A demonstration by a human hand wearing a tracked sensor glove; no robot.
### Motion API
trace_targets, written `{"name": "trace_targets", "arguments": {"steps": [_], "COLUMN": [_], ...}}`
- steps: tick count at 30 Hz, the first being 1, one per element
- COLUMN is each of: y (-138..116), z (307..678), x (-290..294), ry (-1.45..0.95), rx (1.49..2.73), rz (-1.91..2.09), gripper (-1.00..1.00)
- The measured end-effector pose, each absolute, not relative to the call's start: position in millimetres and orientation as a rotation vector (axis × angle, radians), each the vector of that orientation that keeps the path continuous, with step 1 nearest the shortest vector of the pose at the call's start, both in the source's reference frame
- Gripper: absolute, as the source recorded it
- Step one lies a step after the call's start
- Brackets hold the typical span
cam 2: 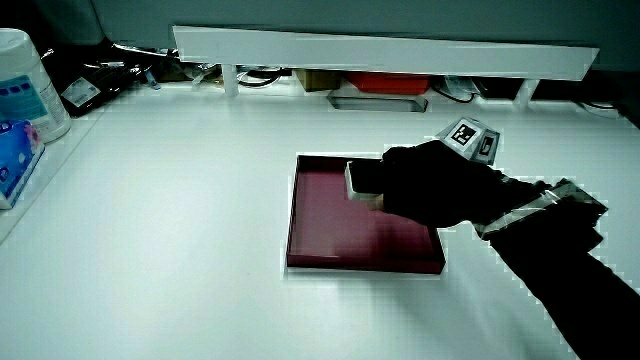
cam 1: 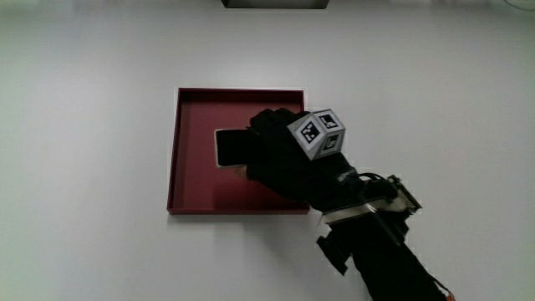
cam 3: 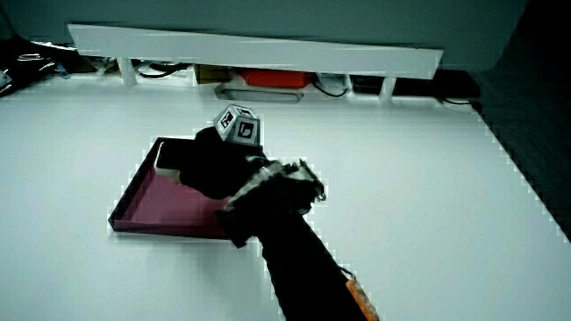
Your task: Place eraser
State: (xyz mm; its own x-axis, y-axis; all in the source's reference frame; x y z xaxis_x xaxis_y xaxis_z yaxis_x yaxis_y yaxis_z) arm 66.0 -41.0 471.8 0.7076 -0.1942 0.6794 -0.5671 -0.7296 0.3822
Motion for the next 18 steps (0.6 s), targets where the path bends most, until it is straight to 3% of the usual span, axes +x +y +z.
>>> {"name": "trace_targets", "arguments": {"steps": [3, 18], "y": [-38.6, -28.1], "z": [468.1, 531.2], "x": [53.9, 29.5], "ry": [-0.556, -0.477], "rx": [2.391, 2.268], "rz": [0.746, 0.617], "gripper": [0.0, 0.0]}}
